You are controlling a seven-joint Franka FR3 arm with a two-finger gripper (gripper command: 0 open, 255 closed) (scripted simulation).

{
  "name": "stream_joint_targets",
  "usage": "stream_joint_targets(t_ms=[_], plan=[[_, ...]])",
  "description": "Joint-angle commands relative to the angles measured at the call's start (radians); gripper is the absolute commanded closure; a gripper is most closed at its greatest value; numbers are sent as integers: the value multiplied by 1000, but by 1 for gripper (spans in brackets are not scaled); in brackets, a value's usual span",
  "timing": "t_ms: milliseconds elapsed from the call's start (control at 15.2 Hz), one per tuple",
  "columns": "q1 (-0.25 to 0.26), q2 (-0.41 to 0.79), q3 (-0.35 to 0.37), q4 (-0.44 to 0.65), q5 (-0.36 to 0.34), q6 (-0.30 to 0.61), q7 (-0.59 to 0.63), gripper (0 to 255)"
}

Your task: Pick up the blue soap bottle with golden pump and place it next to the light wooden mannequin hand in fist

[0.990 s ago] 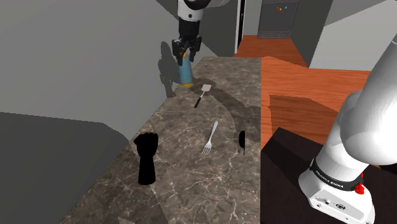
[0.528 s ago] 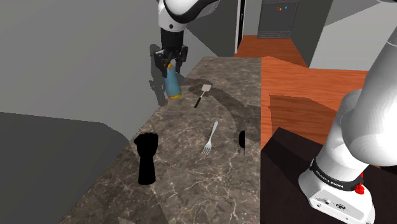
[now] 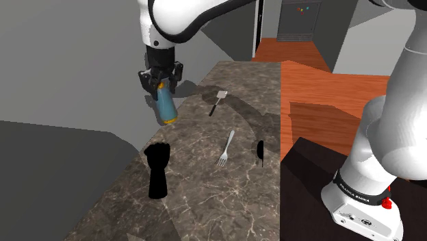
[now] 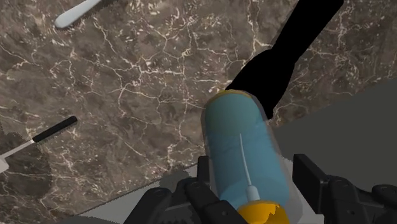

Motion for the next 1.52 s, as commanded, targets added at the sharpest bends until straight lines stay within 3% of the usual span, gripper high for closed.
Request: stream_joint_targets(t_ms=[0,792,1122,1320,1452], plan=[[22,34,17,35,-18,-3,46,255],[208,303,88,342,-154,-78,319,255],[309,463,93,562,-208,-153,402,255],[382,591,88,755,-237,-224,437,255],[378,586,87,720,-237,-195,443,255]])
